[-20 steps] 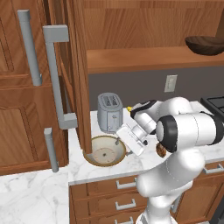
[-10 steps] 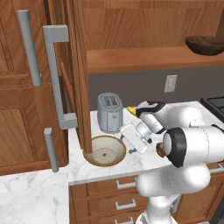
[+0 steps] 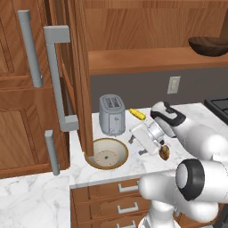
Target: Pick both bowls and place them on the counter. Then place the bread in one bowl and place the cake in the other bowl.
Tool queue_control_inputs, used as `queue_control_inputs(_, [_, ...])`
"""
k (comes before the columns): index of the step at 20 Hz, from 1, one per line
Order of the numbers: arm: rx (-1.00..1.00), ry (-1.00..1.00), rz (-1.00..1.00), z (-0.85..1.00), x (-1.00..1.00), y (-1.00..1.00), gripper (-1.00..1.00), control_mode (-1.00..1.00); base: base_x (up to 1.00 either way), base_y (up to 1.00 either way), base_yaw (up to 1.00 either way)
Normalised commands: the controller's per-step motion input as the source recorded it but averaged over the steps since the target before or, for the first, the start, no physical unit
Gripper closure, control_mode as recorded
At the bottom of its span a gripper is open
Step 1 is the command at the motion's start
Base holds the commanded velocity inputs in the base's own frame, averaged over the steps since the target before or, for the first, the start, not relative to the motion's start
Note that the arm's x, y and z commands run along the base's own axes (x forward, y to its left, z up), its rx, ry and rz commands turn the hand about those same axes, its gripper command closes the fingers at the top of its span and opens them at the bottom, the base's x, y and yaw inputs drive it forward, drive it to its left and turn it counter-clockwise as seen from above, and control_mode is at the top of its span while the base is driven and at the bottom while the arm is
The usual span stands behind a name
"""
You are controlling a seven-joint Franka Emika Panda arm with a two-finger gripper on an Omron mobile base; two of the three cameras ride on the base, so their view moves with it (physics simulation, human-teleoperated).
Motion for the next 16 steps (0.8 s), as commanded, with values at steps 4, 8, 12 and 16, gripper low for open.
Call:
queue_control_inputs(4, [0.0,-0.07,-0.04,0.52,-0.39,-0.21,-1.0,-1.0,0.0,0.0,0.0])
queue_control_inputs(8, [0.0,-0.02,-0.06,0.55,-0.37,-0.23,-1.0,-1.0,0.0,0.0,0.0])
queue_control_inputs(12, [-0.02,0.0,-0.08,0.55,-0.32,-0.22,-1.0,-1.0,0.0,0.0,0.0])
queue_control_inputs(16, [-0.05,0.0,-0.09,0.54,-0.29,-0.27,-1.0,-1.0,0.0,0.0,0.0])
